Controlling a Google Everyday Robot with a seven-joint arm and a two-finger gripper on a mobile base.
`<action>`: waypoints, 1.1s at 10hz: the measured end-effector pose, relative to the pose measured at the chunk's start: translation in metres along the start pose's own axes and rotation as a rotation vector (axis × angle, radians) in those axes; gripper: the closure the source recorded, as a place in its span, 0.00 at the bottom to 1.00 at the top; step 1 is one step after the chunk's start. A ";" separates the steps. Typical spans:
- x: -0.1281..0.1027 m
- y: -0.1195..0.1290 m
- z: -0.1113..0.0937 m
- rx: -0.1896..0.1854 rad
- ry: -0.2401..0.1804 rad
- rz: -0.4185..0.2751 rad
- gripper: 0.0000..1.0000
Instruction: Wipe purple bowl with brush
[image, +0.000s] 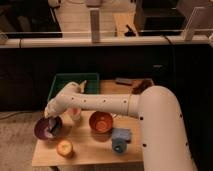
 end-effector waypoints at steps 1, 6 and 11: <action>0.009 0.003 -0.001 -0.017 0.009 -0.013 1.00; 0.041 -0.008 0.007 -0.008 0.060 -0.057 1.00; 0.021 -0.031 0.009 0.060 0.027 -0.062 1.00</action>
